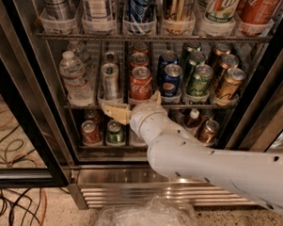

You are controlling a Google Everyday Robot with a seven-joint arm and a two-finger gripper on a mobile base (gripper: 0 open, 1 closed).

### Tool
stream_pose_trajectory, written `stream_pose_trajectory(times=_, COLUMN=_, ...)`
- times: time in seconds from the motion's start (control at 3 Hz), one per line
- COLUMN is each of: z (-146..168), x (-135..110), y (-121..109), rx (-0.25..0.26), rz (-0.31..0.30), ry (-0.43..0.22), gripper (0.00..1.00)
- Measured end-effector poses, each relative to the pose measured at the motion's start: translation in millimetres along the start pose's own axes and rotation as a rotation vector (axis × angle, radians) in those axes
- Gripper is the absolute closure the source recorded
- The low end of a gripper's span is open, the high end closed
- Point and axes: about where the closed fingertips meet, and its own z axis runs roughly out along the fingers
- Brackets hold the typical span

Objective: Pick coke can from middle shelf of fridge

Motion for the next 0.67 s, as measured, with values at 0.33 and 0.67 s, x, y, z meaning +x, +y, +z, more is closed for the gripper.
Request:
stream_pose_trajectory(times=0.33, z=-4.5, x=1.3, y=11.9, rx=-0.005, rz=0.002, ry=-0.011, gripper=0.00)
stream_pose_trajectory(times=0.67, z=-17.5, x=1.0, y=19.4, rx=0.011, rz=-0.037, ry=-0.002, gripper=0.00)
